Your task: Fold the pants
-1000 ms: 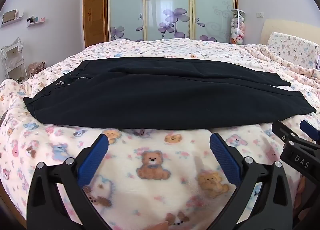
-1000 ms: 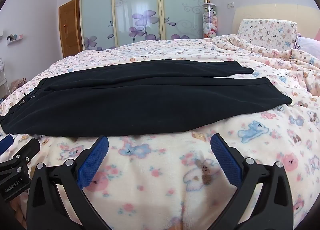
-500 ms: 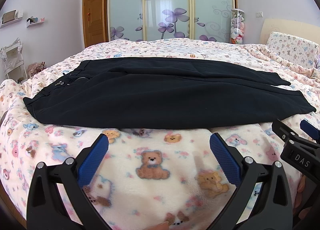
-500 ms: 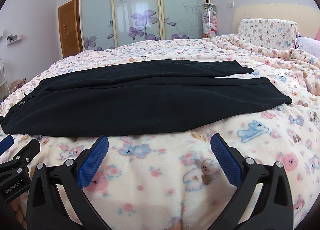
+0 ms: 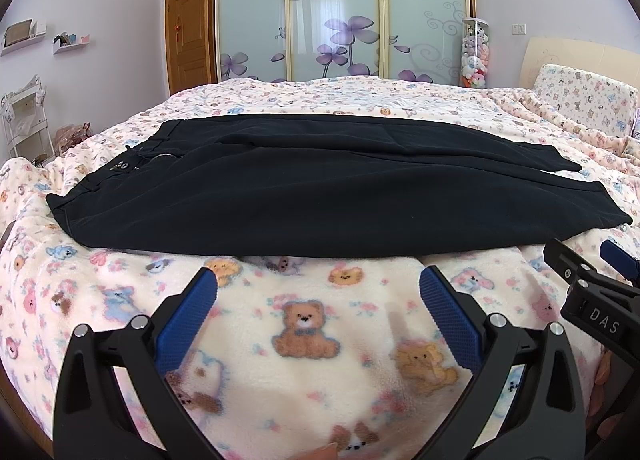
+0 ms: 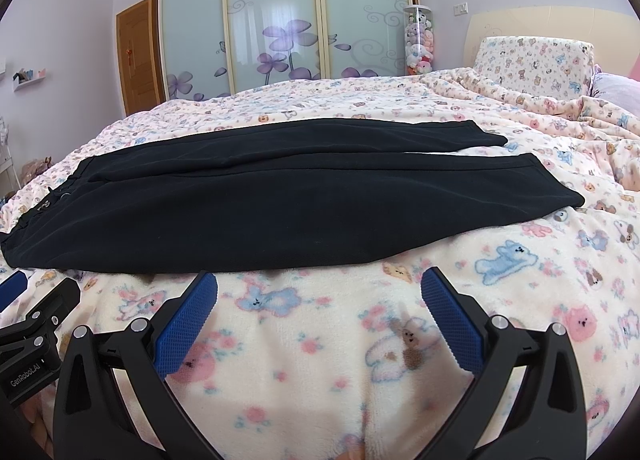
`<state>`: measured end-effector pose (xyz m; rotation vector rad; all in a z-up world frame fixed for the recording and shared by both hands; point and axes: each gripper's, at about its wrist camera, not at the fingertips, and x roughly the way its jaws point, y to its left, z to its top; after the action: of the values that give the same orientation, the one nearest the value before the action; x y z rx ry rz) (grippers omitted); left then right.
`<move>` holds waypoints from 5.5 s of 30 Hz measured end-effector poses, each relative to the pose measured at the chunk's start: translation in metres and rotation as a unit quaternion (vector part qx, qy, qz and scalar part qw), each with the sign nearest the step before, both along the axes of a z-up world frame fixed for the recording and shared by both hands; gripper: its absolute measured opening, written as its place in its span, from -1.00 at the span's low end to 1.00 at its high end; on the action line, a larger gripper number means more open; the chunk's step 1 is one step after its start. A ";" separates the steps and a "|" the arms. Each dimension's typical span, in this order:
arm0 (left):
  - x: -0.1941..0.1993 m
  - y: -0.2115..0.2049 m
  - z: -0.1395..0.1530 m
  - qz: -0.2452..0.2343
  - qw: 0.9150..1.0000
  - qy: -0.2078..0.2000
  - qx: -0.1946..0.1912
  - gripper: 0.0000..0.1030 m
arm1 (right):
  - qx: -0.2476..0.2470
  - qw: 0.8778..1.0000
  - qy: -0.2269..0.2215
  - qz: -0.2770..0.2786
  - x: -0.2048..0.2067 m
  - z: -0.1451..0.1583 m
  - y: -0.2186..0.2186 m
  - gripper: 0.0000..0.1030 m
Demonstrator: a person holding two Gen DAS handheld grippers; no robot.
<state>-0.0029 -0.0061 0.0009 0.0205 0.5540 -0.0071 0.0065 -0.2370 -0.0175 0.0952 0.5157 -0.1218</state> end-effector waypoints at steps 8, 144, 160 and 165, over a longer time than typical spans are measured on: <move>0.000 0.000 0.000 0.000 1.000 0.000 0.000 0.97 | 0.000 1.000 0.001 0.000 0.001 0.000 0.000 0.97; 0.033 0.065 0.028 0.059 0.991 -0.036 -0.113 0.97 | 0.398 0.915 0.014 -0.068 0.039 0.003 -0.214 -0.99; 0.043 0.118 0.057 0.082 0.979 -0.046 -0.181 0.97 | 0.525 0.840 0.032 0.136 0.130 0.040 -0.095 0.06; 0.050 0.130 0.065 0.093 0.980 -0.061 -0.167 0.97 | 0.623 0.762 0.106 0.145 0.225 0.014 -0.025 -0.21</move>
<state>0.0467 0.1244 0.0657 -0.3555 0.4242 0.0826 0.2313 -0.2619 -0.0034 1.3269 0.7618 0.5545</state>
